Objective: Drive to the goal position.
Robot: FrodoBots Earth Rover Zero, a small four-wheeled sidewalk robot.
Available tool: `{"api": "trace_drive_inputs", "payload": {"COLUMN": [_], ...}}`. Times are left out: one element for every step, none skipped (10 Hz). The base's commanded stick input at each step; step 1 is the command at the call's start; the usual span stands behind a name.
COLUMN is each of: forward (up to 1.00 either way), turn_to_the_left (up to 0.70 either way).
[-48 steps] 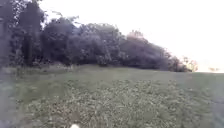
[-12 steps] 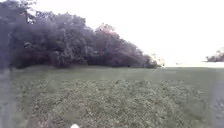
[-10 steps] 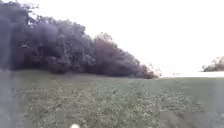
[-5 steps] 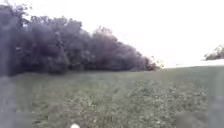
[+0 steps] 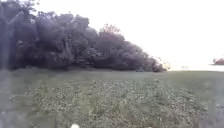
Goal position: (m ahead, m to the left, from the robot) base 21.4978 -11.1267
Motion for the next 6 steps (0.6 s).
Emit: {"api": "trace_drive_inputs", "payload": {"forward": [0.85,0.85,0.85,0.85,0.85,0.85], "turn_to_the_left": [-0.01,-0.09,-0.27,-0.34,-0.34,-0.34]}}
